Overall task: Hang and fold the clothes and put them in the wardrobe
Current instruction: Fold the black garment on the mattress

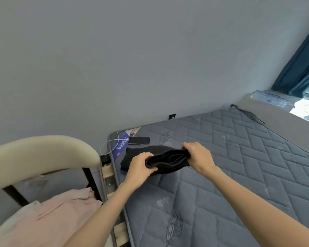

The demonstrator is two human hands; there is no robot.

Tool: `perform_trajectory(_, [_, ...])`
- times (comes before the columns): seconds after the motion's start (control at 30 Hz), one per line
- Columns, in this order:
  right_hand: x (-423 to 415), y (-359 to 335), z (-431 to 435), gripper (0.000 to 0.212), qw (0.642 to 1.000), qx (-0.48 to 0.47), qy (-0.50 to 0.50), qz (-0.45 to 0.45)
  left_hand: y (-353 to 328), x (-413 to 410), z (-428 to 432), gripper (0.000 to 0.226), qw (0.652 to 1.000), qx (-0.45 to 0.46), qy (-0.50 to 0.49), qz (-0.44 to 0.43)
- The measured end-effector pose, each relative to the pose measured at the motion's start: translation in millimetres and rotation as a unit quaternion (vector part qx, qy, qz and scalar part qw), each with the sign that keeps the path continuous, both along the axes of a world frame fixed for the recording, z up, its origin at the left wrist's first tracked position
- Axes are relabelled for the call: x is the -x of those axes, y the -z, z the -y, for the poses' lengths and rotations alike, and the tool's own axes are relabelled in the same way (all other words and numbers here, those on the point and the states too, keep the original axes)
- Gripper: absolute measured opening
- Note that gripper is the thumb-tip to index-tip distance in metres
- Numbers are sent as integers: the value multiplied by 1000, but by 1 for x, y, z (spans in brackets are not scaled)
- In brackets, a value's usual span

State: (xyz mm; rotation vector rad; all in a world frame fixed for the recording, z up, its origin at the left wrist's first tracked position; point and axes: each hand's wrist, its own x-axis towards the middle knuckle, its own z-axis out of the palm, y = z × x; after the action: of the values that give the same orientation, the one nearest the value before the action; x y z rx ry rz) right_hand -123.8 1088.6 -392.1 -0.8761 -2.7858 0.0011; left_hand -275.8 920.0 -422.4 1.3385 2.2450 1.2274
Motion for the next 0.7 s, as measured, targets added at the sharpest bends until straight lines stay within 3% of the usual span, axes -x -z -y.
perform_trajectory(0.13, [-35, 87, 9, 27, 987, 79, 2, 144, 102, -33, 16, 26, 992, 76, 85, 56])
perform_trajectory(0.27, [-68, 156, 13, 24, 947, 175, -42, 265, 172, -65, 26, 28, 973, 155, 164, 37])
perform_trajectory(0.4, [-90, 207, 17, 39, 911, 266, -76, 306, 223, -100, 42, 32, 969, 204, 136, 24])
perform_trajectory(0.57, [-121, 240, 17, 35, 903, 267, -125, 313, 248, -145, 56, 33, 971, 227, 68, 19])
perform_trajectory(0.7, [-155, 253, 23, 33, 887, 288, -140, 334, 249, -182, 61, 36, 955, 284, 81, -13])
